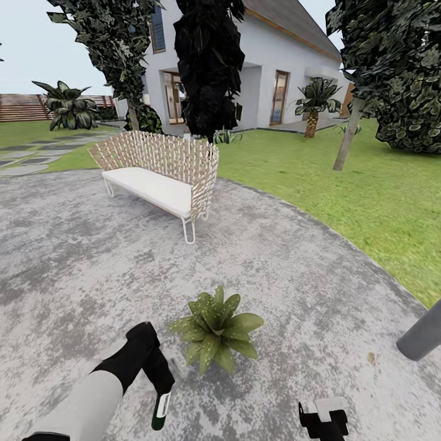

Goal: Pick up the pesticide atomizer in the garden and spray insectifuge to fully cover both potted plants in the garden.

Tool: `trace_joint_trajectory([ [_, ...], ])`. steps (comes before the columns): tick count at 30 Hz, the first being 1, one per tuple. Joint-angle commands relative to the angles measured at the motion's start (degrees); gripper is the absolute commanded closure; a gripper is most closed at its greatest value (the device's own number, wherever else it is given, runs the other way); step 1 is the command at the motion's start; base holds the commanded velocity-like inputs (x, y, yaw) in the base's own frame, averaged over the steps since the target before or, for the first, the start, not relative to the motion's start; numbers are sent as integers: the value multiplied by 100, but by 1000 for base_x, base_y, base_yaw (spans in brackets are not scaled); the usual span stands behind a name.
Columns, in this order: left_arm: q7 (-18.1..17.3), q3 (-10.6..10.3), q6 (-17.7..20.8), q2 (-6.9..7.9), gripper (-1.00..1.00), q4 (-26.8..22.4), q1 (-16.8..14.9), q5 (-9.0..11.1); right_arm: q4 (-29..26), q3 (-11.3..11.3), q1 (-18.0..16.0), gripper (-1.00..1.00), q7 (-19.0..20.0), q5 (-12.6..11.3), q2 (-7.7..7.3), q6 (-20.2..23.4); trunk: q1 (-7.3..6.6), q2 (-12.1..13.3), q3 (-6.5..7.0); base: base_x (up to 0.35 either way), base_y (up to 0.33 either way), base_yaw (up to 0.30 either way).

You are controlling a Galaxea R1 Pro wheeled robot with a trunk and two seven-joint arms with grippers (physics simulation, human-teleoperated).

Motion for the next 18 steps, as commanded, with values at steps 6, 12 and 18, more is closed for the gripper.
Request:
trace_joint_trajectory([
  [6, 394, 30, 24, 363, 100, 54, -2, 14, 9, -34, -5, -100, -24, 61, 1, -22, -1, -2, -5, 0, 0, 0],
  [12, 426, 17, 49, 243, 100, -2, -10, 26, 9, -33, -5, -100, -24, 61, 1, -22, -1, -2, -5, 0, 0, 0],
  [18, 437, -23, 64, -283, 100, -11, -51, -42, 9, -31, -5, -100, -25, 62, 1, -22, -1, -2, -5, 0, 0, 0],
])
